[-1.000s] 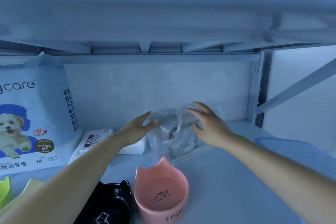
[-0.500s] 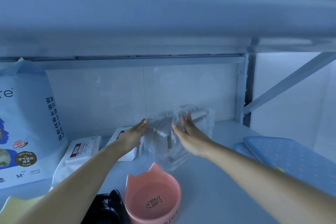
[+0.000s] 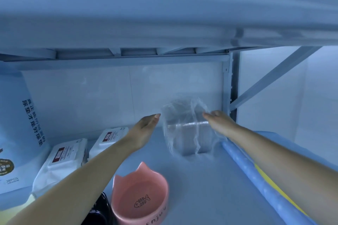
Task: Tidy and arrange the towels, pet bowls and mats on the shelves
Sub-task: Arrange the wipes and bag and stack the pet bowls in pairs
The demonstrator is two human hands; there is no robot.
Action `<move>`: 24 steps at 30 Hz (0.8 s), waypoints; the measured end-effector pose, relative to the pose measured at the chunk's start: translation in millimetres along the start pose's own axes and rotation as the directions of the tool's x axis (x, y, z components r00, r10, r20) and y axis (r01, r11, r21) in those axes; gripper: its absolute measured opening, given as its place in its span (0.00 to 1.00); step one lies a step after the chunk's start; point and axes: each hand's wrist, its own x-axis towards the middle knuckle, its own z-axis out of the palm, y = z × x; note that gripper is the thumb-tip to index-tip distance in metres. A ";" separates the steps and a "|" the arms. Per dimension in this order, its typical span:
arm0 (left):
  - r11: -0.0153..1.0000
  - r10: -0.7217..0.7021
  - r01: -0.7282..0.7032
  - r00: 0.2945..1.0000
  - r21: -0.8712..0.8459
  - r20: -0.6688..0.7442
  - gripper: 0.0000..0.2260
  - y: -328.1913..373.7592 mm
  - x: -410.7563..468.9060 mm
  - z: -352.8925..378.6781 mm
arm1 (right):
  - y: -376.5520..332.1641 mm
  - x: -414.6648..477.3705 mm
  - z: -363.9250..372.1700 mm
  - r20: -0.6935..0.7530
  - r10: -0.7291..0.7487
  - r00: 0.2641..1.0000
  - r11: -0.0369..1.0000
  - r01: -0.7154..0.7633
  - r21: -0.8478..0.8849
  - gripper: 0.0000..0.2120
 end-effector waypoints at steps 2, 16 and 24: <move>0.999 -0.042 0.044 0.995 -0.021 0.087 0.24 6.1 6.2 7.4 | -3.6 -3.2 1.4 -0.004 0.015 1.000 0.999 -0.014 0.051 0.17; 0.930 -0.143 0.197 0.972 -0.310 0.188 0.21 12.1 4.9 23.2 | -4.8 -0.7 6.4 0.124 0.007 0.992 0.956 -0.043 0.289 0.20; 0.971 -0.175 0.210 0.950 -0.116 0.258 0.36 -18.9 -12.1 2.9 | -27.6 -8.7 10.7 0.235 -0.188 0.954 0.960 0.128 0.250 0.25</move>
